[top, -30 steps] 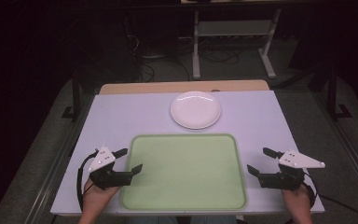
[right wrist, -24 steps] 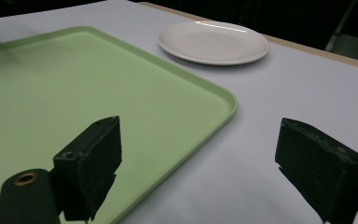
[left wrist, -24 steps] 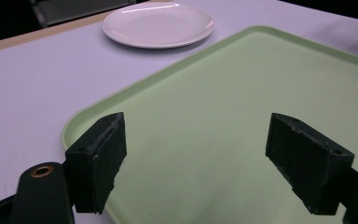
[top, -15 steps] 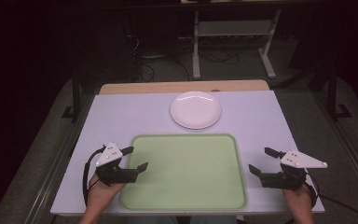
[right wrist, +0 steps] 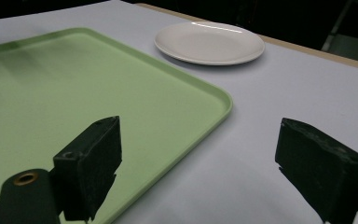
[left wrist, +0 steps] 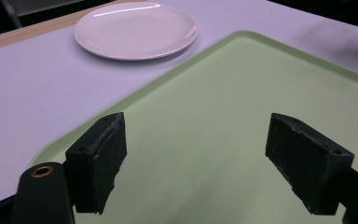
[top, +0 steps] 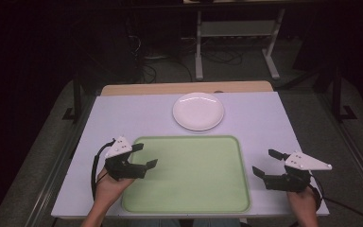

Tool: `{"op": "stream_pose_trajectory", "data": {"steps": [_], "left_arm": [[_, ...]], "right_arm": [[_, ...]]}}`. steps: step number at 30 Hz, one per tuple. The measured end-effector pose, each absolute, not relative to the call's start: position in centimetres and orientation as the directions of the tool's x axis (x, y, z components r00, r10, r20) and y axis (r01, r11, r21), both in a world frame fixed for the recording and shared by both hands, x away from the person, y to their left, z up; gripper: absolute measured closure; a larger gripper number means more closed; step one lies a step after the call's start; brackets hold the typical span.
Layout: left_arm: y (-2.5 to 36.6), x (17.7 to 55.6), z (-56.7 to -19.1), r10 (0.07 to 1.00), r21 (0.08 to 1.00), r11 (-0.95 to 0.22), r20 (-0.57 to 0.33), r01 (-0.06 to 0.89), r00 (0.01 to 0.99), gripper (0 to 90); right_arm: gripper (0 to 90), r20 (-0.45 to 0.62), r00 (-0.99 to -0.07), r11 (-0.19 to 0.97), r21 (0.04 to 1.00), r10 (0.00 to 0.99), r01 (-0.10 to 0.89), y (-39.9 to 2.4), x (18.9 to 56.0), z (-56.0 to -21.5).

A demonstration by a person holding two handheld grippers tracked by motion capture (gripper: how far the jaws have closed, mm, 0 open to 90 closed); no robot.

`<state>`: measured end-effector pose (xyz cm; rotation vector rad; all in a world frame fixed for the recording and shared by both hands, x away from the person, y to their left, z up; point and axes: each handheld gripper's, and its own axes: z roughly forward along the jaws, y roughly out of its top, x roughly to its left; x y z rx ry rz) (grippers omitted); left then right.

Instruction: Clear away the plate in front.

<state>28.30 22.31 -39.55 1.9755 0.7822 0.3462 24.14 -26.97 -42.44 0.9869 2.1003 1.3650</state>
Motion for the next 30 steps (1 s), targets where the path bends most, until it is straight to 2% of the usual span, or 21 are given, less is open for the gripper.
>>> {"op": "stream_pose_trajectory", "data": {"steps": [30], "left_arm": [[19.8,32.8,-38.5,0.624,0.824,-0.35,-0.15,0.446,0.767,23.8]], "right_arm": [[13.4,0.019,-0.631,0.247,0.911,0.775,0.331,-27.1,24.4,-42.4]]}}
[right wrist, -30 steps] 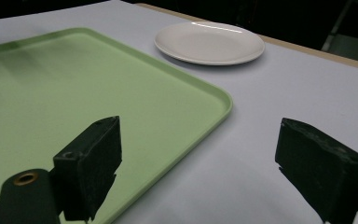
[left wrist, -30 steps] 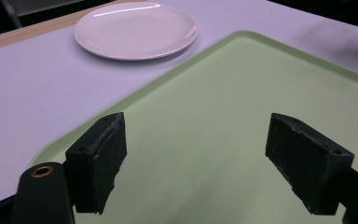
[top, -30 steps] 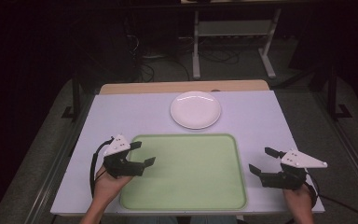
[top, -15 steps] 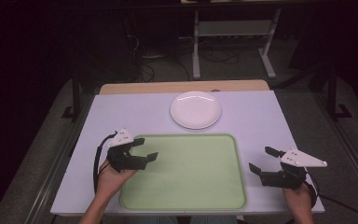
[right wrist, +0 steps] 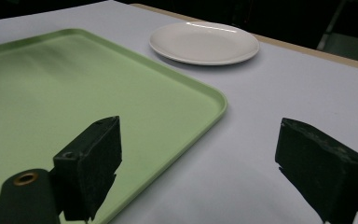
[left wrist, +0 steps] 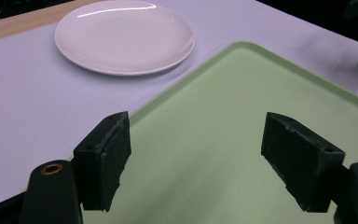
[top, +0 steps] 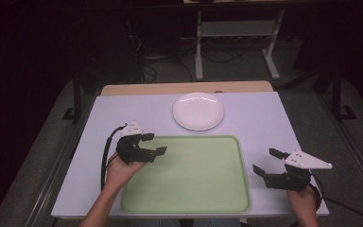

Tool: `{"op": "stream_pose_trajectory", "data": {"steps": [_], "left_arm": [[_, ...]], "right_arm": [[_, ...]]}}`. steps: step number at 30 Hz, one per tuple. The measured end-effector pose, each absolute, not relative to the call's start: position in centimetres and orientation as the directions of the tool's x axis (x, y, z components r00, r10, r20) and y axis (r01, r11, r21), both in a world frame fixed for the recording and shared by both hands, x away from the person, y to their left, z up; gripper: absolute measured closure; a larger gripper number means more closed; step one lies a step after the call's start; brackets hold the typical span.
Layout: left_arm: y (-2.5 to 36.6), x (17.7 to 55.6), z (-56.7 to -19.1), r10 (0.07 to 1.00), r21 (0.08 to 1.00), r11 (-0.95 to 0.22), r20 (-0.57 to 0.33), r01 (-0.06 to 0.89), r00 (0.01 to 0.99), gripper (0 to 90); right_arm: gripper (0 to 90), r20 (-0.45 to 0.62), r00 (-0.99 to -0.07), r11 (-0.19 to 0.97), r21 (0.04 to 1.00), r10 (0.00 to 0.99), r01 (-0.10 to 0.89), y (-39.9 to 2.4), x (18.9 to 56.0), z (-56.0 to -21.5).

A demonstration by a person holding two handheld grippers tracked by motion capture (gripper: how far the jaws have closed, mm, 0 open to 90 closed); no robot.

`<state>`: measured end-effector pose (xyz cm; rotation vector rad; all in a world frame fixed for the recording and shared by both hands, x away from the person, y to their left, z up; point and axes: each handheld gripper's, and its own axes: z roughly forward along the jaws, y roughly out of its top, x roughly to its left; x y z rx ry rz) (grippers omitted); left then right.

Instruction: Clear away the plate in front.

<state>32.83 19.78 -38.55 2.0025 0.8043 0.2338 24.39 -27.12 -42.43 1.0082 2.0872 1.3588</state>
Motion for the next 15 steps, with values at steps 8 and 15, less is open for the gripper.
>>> {"op": "stream_pose_trajectory", "data": {"steps": [8,15], "left_arm": [[18.7,34.2,-38.4,0.618,0.816,-0.343,-0.177,0.465,0.766,22.6],[17.9,35.6,-38.3,0.615,0.803,-0.335,-0.209,0.492,0.761,21.9]], "right_arm": [[13.4,0.022,-0.634,0.241,0.914,0.773,0.326,-27.1,24.3,-42.4],[13.4,0.019,-0.633,0.243,0.914,0.774,0.326,-27.2,24.3,-42.4]]}}
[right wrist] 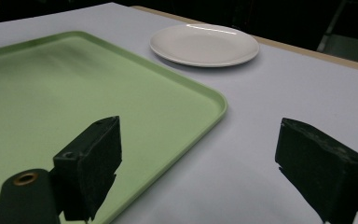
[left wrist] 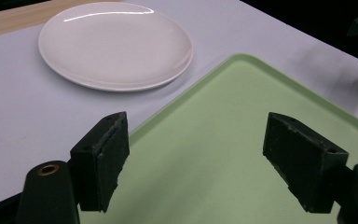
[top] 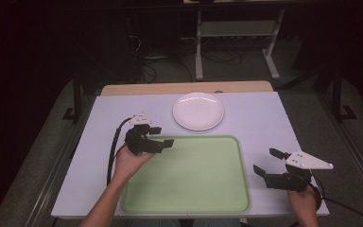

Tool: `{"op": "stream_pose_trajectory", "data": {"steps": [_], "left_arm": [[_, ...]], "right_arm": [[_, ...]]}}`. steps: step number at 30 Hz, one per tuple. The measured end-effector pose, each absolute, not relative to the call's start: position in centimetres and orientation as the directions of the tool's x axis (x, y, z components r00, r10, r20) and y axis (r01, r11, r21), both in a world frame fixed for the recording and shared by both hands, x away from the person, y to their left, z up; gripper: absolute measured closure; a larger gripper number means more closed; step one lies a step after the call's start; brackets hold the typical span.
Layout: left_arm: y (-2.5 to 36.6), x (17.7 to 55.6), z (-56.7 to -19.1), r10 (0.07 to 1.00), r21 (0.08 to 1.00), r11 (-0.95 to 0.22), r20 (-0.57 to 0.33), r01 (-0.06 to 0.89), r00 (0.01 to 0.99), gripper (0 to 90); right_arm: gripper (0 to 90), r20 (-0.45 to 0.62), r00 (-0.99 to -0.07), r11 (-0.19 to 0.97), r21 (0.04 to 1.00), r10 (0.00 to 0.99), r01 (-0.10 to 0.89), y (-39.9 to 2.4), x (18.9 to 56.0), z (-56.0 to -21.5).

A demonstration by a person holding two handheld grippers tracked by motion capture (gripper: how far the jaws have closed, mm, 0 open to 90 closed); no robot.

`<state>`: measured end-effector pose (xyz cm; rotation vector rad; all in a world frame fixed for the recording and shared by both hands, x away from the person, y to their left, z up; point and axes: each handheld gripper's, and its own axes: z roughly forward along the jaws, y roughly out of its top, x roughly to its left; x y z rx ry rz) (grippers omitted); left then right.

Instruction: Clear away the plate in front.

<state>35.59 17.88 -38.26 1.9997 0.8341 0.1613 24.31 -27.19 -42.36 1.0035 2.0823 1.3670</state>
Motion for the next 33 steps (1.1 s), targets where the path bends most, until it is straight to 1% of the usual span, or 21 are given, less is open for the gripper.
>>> {"op": "stream_pose_trajectory", "data": {"steps": [19,24,25,30,33], "left_arm": [[15.6,39.6,-38.1,0.618,0.752,-0.347,-0.266,0.56,0.74,22.1],[14.8,40.8,-37.9,0.617,0.744,-0.325,-0.301,0.584,0.727,22.7],[14.6,41.4,-37.9,0.621,0.738,-0.304,-0.326,0.602,0.713,23.2],[14.4,42.2,-38.0,0.64,0.733,-0.262,-0.355,0.628,0.682,24.4],[14.1,43.1,-38.2,0.653,0.715,-0.224,-0.394,0.662,0.647,24.7]], "right_arm": [[13.4,0.024,-0.631,0.239,0.914,0.776,0.328,-27.3,24.3,-42.4],[13.4,0.025,-0.63,0.239,0.913,0.776,0.33,-27.3,24.3,-42.4],[13.4,0.022,-0.631,0.24,0.914,0.775,0.327,-27.3,24.3,-42.4],[13.4,0.02,-0.633,0.246,0.912,0.774,0.33,-27.3,24.3,-42.5],[13.4,0.018,-0.635,0.248,0.912,0.772,0.328,-27.2,24.3,-42.5]]}}
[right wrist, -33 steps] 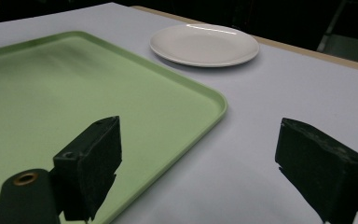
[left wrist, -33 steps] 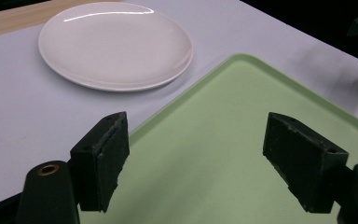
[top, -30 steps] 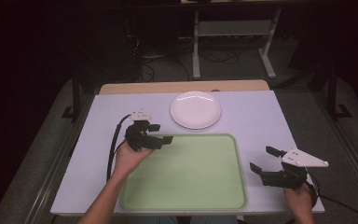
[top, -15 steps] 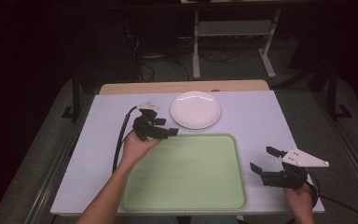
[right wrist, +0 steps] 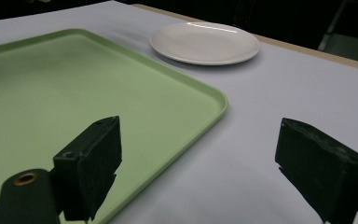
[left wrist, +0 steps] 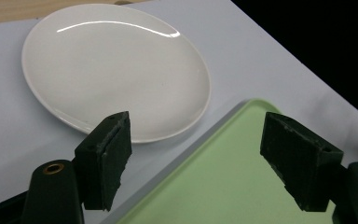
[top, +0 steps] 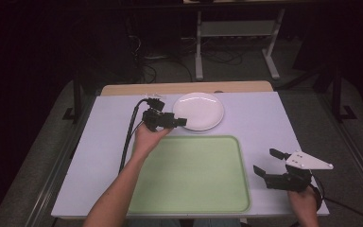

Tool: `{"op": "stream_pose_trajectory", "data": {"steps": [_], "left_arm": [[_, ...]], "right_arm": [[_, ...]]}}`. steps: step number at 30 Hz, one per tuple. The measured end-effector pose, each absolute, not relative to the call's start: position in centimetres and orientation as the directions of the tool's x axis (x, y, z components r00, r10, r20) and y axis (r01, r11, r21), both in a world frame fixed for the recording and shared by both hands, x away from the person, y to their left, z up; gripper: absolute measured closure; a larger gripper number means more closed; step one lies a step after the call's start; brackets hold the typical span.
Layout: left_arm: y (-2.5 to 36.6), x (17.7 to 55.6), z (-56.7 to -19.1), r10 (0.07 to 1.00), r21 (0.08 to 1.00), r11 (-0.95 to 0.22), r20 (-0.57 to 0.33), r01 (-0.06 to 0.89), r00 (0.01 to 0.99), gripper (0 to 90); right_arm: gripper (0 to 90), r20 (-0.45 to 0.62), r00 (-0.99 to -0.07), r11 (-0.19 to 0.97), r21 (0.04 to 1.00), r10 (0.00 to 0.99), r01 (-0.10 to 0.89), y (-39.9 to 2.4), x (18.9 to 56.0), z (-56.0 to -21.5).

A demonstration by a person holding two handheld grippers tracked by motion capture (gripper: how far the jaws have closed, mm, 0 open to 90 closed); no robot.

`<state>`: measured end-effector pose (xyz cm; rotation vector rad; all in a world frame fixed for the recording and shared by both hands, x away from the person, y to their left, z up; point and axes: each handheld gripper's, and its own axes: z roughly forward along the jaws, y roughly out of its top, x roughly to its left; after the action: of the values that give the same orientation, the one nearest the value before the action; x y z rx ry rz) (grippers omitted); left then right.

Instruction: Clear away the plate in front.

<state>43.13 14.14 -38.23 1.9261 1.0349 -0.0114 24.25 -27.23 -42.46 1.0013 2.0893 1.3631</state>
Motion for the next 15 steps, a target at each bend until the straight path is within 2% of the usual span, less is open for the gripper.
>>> {"op": "stream_pose_trajectory", "data": {"steps": [3,15], "left_arm": [[14.1,43.9,-38.7,0.653,0.692,-0.164,-0.458,0.703,0.603,24.7],[14.2,45.7,-41.1,0.7,0.596,0.009,-0.578,0.803,0.421,27.2]], "right_arm": [[13.4,0.021,-0.636,0.247,0.911,0.771,0.329,-27.2,24.3,-42.5],[13.4,0.027,-0.638,0.243,0.912,0.769,0.332,-27.3,24.2,-42.5]]}}
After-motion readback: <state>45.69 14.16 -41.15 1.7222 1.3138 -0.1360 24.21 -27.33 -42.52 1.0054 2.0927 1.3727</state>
